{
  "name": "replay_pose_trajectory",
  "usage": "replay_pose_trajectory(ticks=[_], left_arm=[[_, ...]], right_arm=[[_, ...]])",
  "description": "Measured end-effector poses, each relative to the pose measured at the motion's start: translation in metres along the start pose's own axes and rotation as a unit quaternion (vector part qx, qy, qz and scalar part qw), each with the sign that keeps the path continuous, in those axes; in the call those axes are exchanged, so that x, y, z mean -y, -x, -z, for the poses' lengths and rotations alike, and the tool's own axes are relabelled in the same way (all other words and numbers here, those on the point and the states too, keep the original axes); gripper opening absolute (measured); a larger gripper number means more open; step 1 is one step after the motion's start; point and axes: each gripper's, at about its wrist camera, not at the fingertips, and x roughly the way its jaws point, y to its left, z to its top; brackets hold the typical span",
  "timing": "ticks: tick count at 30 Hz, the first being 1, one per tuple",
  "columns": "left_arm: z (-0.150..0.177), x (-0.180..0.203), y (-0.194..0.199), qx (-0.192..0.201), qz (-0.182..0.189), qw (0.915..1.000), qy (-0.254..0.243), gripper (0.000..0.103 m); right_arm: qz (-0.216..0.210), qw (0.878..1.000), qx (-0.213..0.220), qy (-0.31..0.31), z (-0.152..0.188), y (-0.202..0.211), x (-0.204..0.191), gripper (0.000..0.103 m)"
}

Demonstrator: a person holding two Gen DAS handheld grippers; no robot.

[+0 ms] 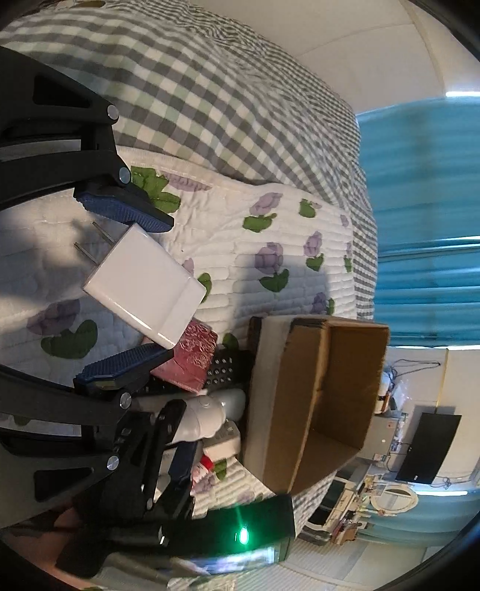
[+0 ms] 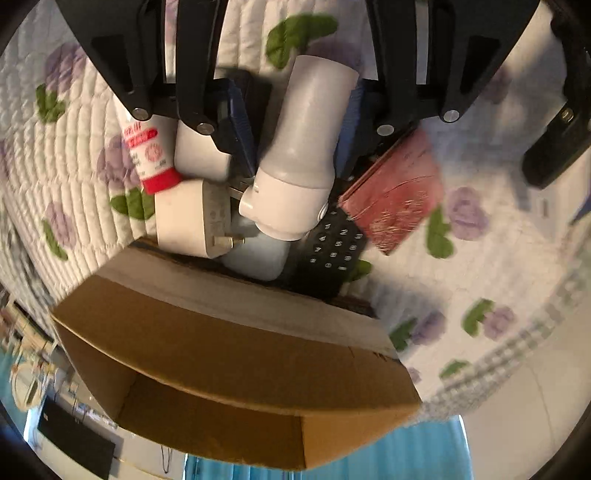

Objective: Organize rigid objects
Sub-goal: 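Carry the charger into the box with the left gripper while the right gripper grasps the white cylinder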

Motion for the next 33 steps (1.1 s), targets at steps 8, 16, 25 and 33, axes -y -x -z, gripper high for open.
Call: replay_pose_trajectory(ticks=[8, 16, 25, 33], left_arm=[[-0.038, 0.012, 0.037, 0.034, 0.017, 0.9993, -0.007, 0.063], [-0.121, 0.035, 0.049, 0.085, 0.04, 0.9953, -0.028, 0.063], [-0.176, 0.069, -0.041, 0.052, 0.03, 0.9968, -0.053, 0.063], [-0.164, 0.08, -0.11, 0.012, 0.032, 0.9978, -0.057, 0.063]], right_arm=[[0.001, 0.997, 0.079, 0.022, -0.026, 0.082, 0.008, 0.043], [0.025, 0.988, 0.151, 0.036, -0.096, 0.152, 0.039, 0.043], [0.034, 0.988, 0.151, 0.03, -0.154, 0.106, 0.076, 0.043], [0.018, 0.992, 0.126, 0.021, -0.169, 0.045, 0.103, 0.043]])
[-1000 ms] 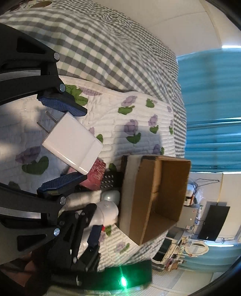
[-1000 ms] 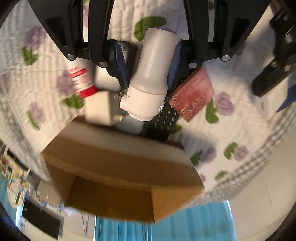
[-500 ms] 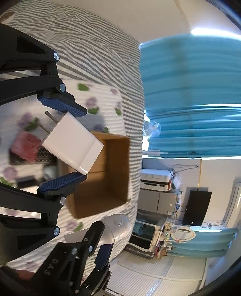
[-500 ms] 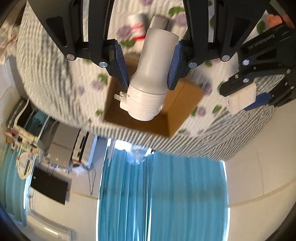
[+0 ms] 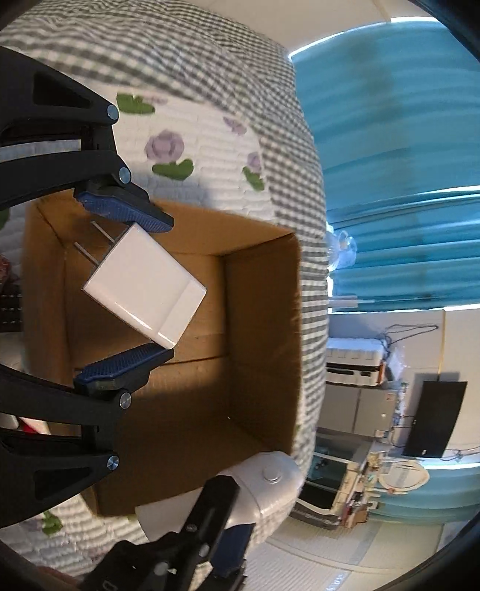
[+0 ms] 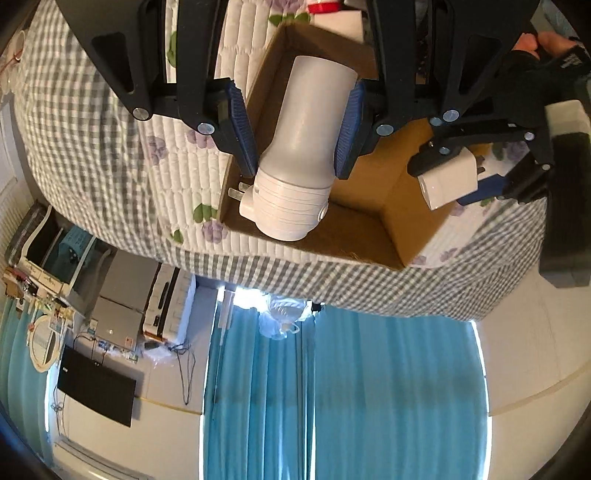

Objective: Organize rigid objects
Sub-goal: 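Carry the charger into the box with the left gripper while the right gripper grasps the white cylinder, then release the charger and cylinder into the box with both grippers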

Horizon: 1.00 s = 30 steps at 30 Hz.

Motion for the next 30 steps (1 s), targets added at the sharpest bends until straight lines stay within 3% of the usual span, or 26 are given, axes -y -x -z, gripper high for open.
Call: replay_pose_trajectory(ticks=[9, 11, 20, 21, 22, 24, 27, 30], left_arm=[[0.004, 0.006, -0.014, -0.004, 0.008, 1.0, 0.003, 0.067], [0.004, 0.005, -0.011, 0.001, 0.016, 0.9998, 0.008, 0.076], [-0.001, 0.002, 0.015, 0.016, 0.008, 0.9998, -0.011, 0.078], [-0.001, 0.001, 0.021, 0.02, 0.007, 0.9997, -0.015, 0.079], [0.0, -0.001, 0.029, 0.025, 0.004, 0.9995, -0.02, 0.08], [0.003, -0.004, 0.044, 0.032, -0.006, 0.9992, -0.024, 0.083], [0.009, -0.01, 0.075, 0.049, -0.018, 0.9982, -0.028, 0.085], [0.02, -0.016, 0.11, 0.072, -0.039, 0.9962, -0.027, 0.091]], right_arm=[[-0.005, 1.0, -0.015, 0.016, 0.01, -0.026, -0.001, 0.043], [-0.006, 1.0, -0.015, 0.017, 0.011, -0.025, -0.001, 0.043], [-0.002, 1.0, -0.013, -0.003, 0.006, -0.018, 0.007, 0.044], [-0.001, 1.0, -0.01, -0.01, 0.006, -0.015, 0.011, 0.045], [0.006, 1.0, -0.006, -0.016, 0.005, -0.01, 0.015, 0.06], [0.022, 0.999, 0.005, -0.022, 0.004, 0.004, 0.018, 0.08], [0.04, 0.999, 0.017, -0.018, 0.003, 0.036, 0.019, 0.083], [0.05, 0.998, 0.025, -0.009, 0.007, 0.069, 0.015, 0.092]])
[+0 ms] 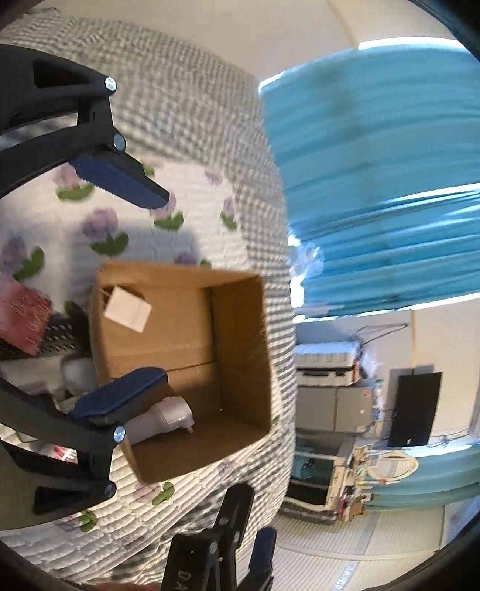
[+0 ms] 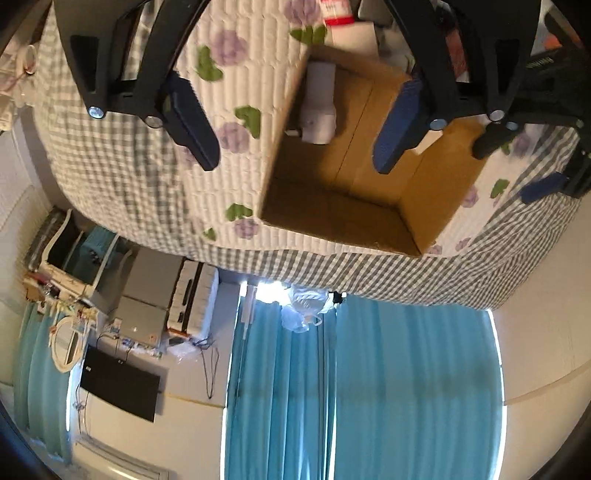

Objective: Organize rigid objects
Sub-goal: 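Release the charger and cylinder into the box with both grippers, then grasp the pink card case with the left gripper while the right grasps the grey power bank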

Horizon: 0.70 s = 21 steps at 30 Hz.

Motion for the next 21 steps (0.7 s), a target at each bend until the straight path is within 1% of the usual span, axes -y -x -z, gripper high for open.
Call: replay_pose_trajectory(ticks=[1, 3, 5, 9, 14, 18, 21], left_arm=[[0.004, -0.002, 0.013, 0.009, -0.015, 0.9998, -0.002, 0.091], [0.011, -0.007, 0.034, 0.021, -0.028, 0.9994, 0.002, 0.091], [0.02, -0.014, 0.048, 0.024, -0.023, 0.9993, 0.016, 0.091], [0.042, -0.023, 0.066, 0.025, -0.013, 0.9985, 0.048, 0.091], [0.07, -0.024, 0.068, 0.017, -0.019, 0.9981, 0.056, 0.091], [0.091, -0.025, 0.051, 0.004, -0.03, 0.9973, 0.066, 0.091], [0.106, -0.023, 0.04, -0.008, -0.034, 0.9975, 0.061, 0.091]], right_arm=[[0.004, 1.0, 0.003, 0.005, 0.002, 0.012, -0.001, 0.093], [0.01, 1.0, 0.01, 0.012, 0.009, 0.032, -0.004, 0.095], [0.01, 1.0, 0.01, 0.012, 0.02, 0.052, -0.009, 0.096], [-0.001, 1.0, -0.018, 0.006, 0.049, 0.068, -0.021, 0.096], [-0.015, 0.999, -0.047, -0.008, 0.092, 0.066, -0.035, 0.096], [-0.015, 0.998, -0.065, -0.013, 0.122, 0.051, -0.049, 0.096], [-0.01, 0.996, -0.087, -0.004, 0.138, 0.034, -0.061, 0.096]])
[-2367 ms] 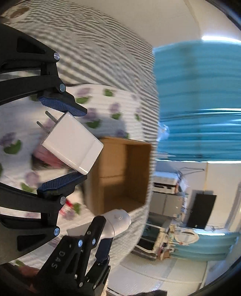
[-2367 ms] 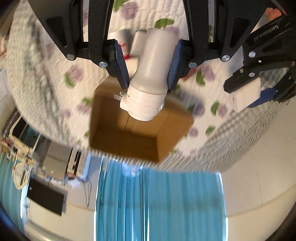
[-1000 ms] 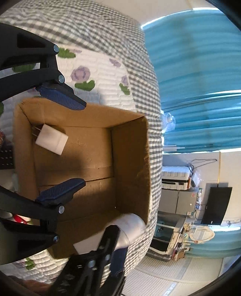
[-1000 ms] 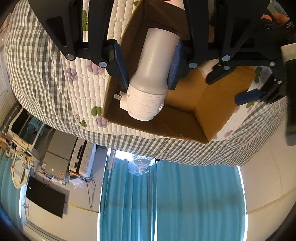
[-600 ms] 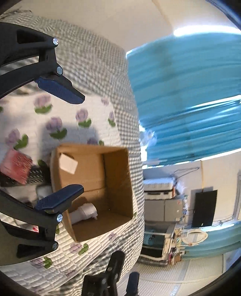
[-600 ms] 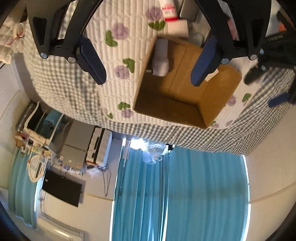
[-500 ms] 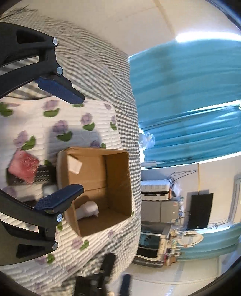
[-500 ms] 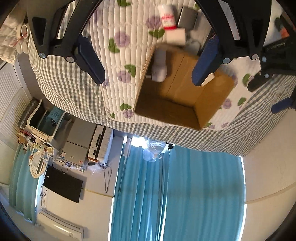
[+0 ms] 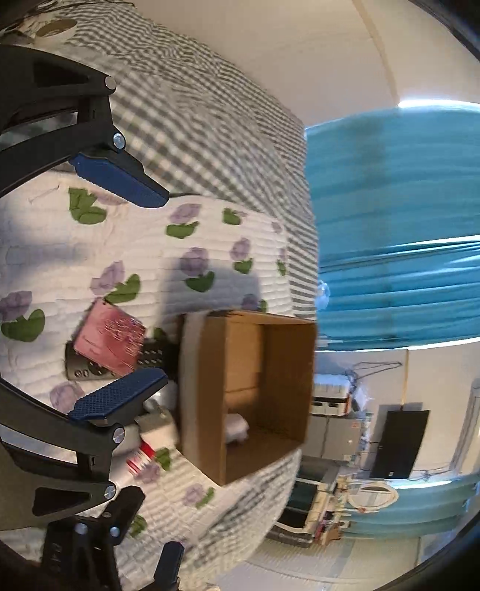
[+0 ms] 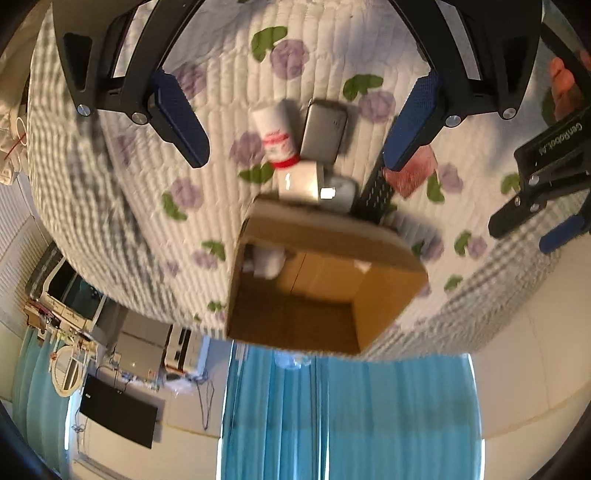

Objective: Organize rigid objects
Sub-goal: 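Grasp the pink card case with the left gripper while the right grasps the grey power bank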

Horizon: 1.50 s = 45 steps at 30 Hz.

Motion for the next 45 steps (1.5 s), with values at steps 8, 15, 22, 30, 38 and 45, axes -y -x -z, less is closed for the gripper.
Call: replay_pose_trajectory(ticks=[8, 15, 22, 30, 38, 45], left_arm=[[0.033, -0.005, -0.044, -0.056, 0.007, 0.9984, -0.004, 0.091], [0.043, -0.009, -0.053, -0.077, 0.014, 0.9969, -0.001, 0.091], [0.044, 0.005, -0.058, -0.099, 0.031, 0.9944, -0.023, 0.091], [0.049, 0.042, -0.075, -0.128, 0.044, 0.9886, -0.066, 0.091], [0.056, 0.058, -0.094, -0.146, 0.065, 0.9836, -0.084, 0.067], [0.053, 0.058, -0.075, -0.134, 0.082, 0.9828, -0.097, 0.014]], right_arm=[[-0.026, 0.998, -0.057, 0.018, 0.022, -0.048, -0.027, 0.093], [-0.039, 0.995, -0.095, -0.004, 0.02, -0.096, -0.027, 0.072], [-0.039, 0.994, -0.101, -0.032, 0.017, -0.115, -0.008, 0.044], [-0.058, 0.994, -0.086, -0.045, 0.026, -0.106, 0.002, 0.043], [-0.074, 0.992, -0.086, -0.058, 0.022, -0.1, 0.011, 0.043], [-0.076, 0.992, -0.081, -0.059, 0.021, -0.094, 0.013, 0.043]])
